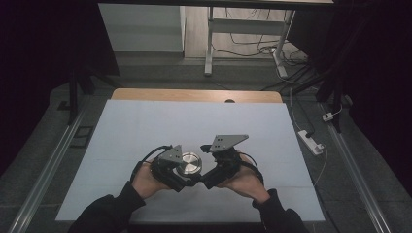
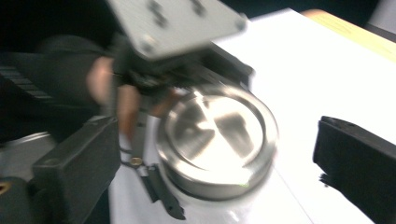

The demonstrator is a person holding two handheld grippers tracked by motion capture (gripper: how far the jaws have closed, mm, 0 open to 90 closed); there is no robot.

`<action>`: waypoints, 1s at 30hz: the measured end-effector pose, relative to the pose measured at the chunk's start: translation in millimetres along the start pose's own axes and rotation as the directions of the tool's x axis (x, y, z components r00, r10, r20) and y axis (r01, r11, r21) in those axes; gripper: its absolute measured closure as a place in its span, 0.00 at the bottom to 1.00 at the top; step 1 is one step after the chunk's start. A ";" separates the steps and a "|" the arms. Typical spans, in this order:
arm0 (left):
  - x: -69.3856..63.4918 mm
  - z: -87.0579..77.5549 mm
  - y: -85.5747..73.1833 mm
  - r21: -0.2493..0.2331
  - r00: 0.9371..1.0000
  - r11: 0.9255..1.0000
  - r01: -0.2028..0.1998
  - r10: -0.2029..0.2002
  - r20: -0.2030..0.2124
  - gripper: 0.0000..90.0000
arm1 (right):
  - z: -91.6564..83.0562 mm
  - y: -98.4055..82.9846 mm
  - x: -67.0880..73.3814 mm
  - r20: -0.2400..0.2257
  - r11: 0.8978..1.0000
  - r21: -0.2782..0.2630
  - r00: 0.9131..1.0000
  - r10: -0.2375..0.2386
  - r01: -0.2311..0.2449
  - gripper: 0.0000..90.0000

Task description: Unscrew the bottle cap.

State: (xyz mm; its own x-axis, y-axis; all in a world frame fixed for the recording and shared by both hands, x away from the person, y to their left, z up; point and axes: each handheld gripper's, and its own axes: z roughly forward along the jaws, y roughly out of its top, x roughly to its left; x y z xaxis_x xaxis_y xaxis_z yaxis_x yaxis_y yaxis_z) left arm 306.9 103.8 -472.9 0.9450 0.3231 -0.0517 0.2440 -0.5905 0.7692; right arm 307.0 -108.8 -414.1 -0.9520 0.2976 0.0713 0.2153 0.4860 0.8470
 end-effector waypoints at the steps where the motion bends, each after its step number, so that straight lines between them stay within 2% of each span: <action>1: -0.3 0.1 0.2 -0.003 1.000 1.000 0.009 -0.009 -0.004 0.17 | 4.0 -1.2 1.5 0.019 1.000 0.007 1.000 0.002 -0.002 0.04; 3: -1.9 0.4 1.0 -0.002 1.000 1.000 0.005 -0.005 -0.008 0.17 | 11.9 -3.6 4.4 0.050 1.000 0.022 0.999 -0.001 0.000 0.06; 6: -4.4 1.4 2.7 0.003 1.000 1.000 -0.014 0.014 0.000 0.17 | 18.5 -5.5 8.7 0.077 1.000 0.005 0.997 -0.005 0.004 0.09; 9: -6.6 1.4 3.6 -0.006 1.000 1.000 -0.014 0.014 0.018 0.17 | 20.6 -6.7 10.9 0.077 1.000 0.009 0.997 -0.017 0.017 0.18; 11: -7.2 0.5 4.0 -0.010 0.999 1.000 -0.022 0.023 0.044 0.17 | 19.9 -7.3 11.9 0.054 1.000 0.004 0.998 -0.028 0.028 0.20; 13: -8.1 -0.5 4.1 -0.017 0.995 0.998 -0.052 0.054 0.087 0.17 | 17.7 -6.7 12.4 0.019 0.999 0.009 0.998 -0.052 0.052 0.20; 15: -10.5 -1.7 4.8 -0.026 0.986 0.996 -0.087 0.090 0.138 0.17 | 13.7 -6.4 11.4 -0.043 0.997 0.011 0.996 -0.075 0.076 0.20; 16: -12.0 -2.0 5.3 -0.035 0.979 0.994 -0.107 0.112 0.169 0.17 | 11.6 -6.6 10.7 -0.083 0.997 0.006 0.993 -0.082 0.083 0.20; 17: -13.8 -1.9 5.8 -0.044 0.971 0.991 -0.124 0.130 0.200 0.17 | 8.9 -6.8 9.8 -0.126 0.995 0.006 0.987 -0.098 0.100 0.20; 19: -19.2 -0.3 7.0 -0.059 0.952 0.983 -0.173 0.182 0.247 0.17 | 4.7 -7.5 7.6 -0.220 0.990 -0.004 0.966 -0.138 0.141 0.20; 21: -25.7 2.9 8.7 -0.069 0.930 0.974 -0.215 0.226 0.290 0.17 | 1.8 -10.5 6.0 -0.312 0.982 -0.024 0.932 -0.185 0.186 0.20; 22: -27.3 4.2 9.4 -0.068 0.925 0.972 -0.223 0.233 0.300 0.17 | 1.5 -13.0 4.8 -0.361 0.980 -0.034 0.912 -0.196 0.197 0.21; 23: -29.1 5.7 9.9 -0.066 0.922 0.971 -0.231 0.240 0.303 0.17 | 2.2 -14.3 4.1 -0.384 0.979 -0.043 0.901 -0.199 0.198 0.21; 24: -29.6 6.5 10.2 -0.064 0.923 0.970 -0.235 0.243 0.298 0.17 | 3.2 -15.5 3.4 -0.404 0.980 -0.046 0.893 -0.196 0.194 0.20; 25: -29.1 6.3 10.0 -0.058 0.931 0.973 -0.225 0.232 0.283 0.17 | 3.7 -15.7 3.3 -0.409 0.981 -0.037 0.893 -0.189 0.190 0.19; 26: -27.2 5.7 9.7 -0.049 0.940 0.976 -0.212 0.217 0.263 0.17 | 3.5 -14.8 3.2 -0.394 0.982 -0.036 0.900 -0.185 0.186 0.16; 27: -23.3 4.1 8.5 -0.044 0.953 0.981 -0.189 0.194 0.233 0.17 | 2.0 -13.0 3.1 -0.368 0.983 -0.041 0.912 -0.180 0.178 0.12; 28: -20.6 3.0 7.8 -0.041 0.961 0.984 -0.172 0.177 0.211 0.17 | -1.6 -9.7 2.4 -0.335 0.986 -0.044 0.927 -0.169 0.164 0.10; 29: -20.6 3.0 7.8 -0.041 0.961 0.984 -0.172 0.177 0.211 0.17 | -1.6 -9.7 2.4 -0.335 0.986 -0.044 0.927 -0.169 0.164 0.10; 30: -13.2 0.2 5.8 -0.030 0.982 0.994 -0.109 0.112 0.149 0.17 | -7.6 -4.1 1.8 -0.267 0.991 -0.038 0.955 -0.131 0.126 0.05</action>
State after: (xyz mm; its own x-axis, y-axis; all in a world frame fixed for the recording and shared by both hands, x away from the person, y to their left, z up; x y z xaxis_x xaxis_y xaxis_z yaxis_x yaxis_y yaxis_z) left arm 295.9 95.9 -468.0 0.9882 0.1410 -0.0597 0.1332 -0.5998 0.7890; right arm 302.8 -116.5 -413.5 -0.9952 0.0011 0.0975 0.0857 0.4881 0.8686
